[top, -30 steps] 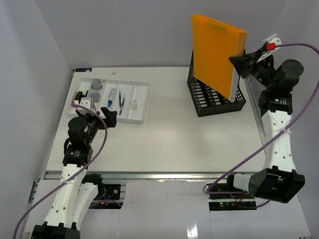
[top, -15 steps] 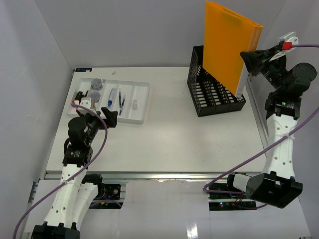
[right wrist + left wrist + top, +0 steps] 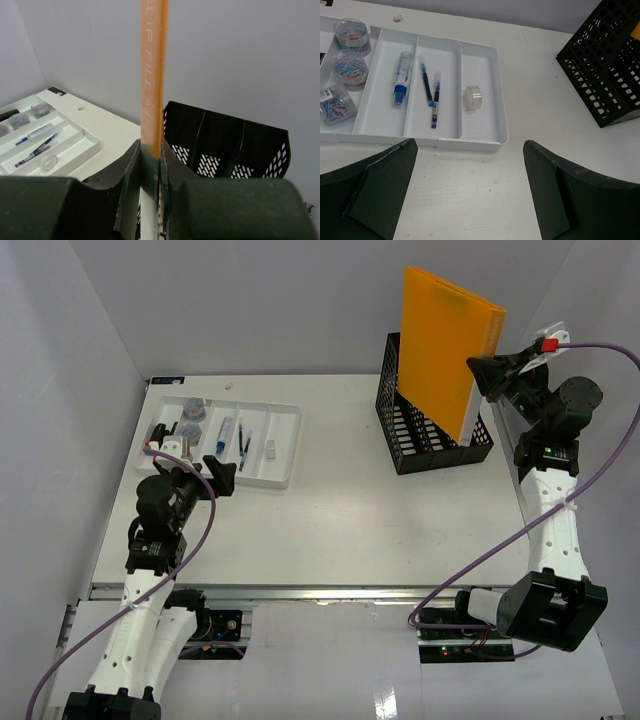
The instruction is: Organize the desk
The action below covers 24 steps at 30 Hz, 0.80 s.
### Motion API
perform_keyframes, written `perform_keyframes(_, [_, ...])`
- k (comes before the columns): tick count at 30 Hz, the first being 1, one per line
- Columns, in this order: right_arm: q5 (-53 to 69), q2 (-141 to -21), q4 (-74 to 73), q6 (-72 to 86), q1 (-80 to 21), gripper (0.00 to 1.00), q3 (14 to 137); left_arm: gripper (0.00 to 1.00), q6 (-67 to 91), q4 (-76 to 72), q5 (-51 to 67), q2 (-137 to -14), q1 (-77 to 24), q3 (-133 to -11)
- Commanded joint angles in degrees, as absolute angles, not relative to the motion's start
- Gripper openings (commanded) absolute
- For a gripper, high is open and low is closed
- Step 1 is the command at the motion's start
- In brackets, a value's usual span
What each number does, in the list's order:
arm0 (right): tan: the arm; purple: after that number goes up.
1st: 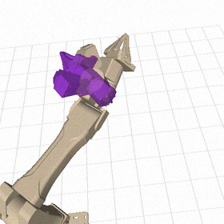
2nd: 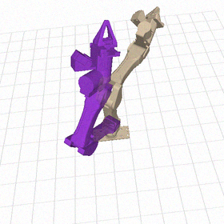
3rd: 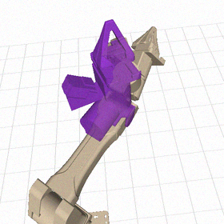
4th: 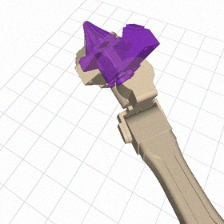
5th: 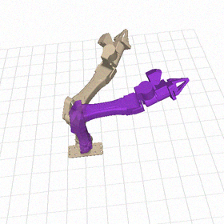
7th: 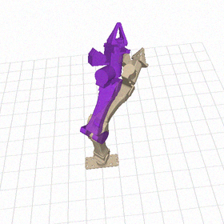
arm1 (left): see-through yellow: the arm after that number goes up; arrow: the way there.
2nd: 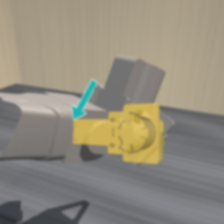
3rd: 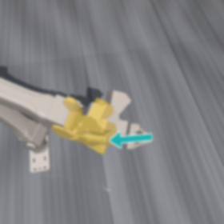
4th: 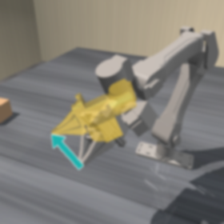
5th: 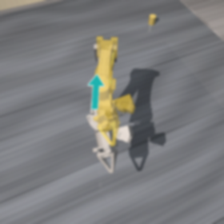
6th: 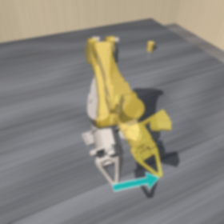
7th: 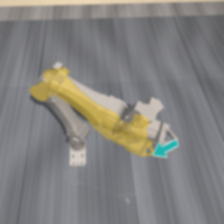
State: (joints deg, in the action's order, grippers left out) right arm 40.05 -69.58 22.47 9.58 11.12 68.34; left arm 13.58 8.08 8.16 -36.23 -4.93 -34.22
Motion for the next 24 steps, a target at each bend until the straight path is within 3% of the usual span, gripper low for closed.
perform_keyframes(1, [37.4, -68.9, 28.4, 4.6, 9.3, 0.08, 69.8, 0.98, 13.7, 7.2, 8.4, -36.1, -4.5, -34.0])
perform_keyframes(10, [33.6, -69.9, 24.9, -6.9, 4.3, 0.08, 68.6, 0.98, 13.7, 7.3, 8.4, -36.5, -4.5, -34.0])
perform_keyframes(24, [29.1, -74.4, 36.4, -5.7, 0.3, 0.08, 61.3, 0.98, 13.5, 7.4, 8.3, -37.3, -4.6, -34.0])
